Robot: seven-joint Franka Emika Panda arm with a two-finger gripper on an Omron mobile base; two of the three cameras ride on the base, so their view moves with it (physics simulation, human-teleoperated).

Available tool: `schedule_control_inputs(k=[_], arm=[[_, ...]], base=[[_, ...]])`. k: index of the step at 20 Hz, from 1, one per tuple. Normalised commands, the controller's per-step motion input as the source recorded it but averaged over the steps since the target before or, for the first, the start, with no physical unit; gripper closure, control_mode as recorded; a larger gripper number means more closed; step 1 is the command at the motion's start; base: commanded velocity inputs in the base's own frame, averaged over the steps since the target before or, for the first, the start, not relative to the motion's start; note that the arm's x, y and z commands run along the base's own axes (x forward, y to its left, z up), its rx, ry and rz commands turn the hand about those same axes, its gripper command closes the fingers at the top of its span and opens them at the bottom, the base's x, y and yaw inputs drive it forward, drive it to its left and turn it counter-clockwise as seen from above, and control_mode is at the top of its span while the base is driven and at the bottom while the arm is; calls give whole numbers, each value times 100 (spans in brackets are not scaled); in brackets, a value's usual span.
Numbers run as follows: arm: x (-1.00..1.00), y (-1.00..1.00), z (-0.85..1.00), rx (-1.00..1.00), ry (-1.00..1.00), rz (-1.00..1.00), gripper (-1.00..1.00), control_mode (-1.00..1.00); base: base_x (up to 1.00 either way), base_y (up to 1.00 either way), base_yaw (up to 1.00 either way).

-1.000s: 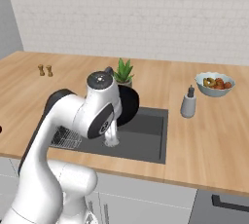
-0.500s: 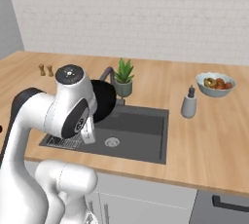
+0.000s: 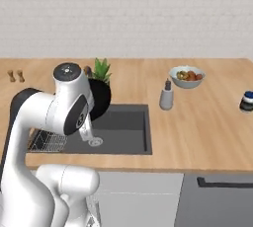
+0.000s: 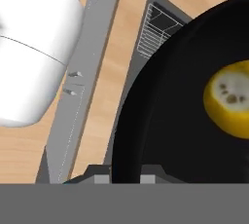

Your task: Pick the lemon from the sink and place it in the bowl. Then pick the bowl and place it in the microwave. Then close the microwave door and press the start button.

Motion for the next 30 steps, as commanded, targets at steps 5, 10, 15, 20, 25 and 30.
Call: schedule_control_inputs(k=[5,10,15,20,25,30], arm=[[0,0,0,0,0,0,100,100],[0,0,0,0,0,0,100,100],[0,0,0,0,0,0,100,100],[0,0,0,0,0,0,100,100],[0,0,0,0,0,0,100,100],[0,0,0,0,0,0,100,100]], base=[[0,0,-100],[0,0,-99],[0,-7,-91],[0,-14,-88],[6,-12,-78],[45,-21,-41]])
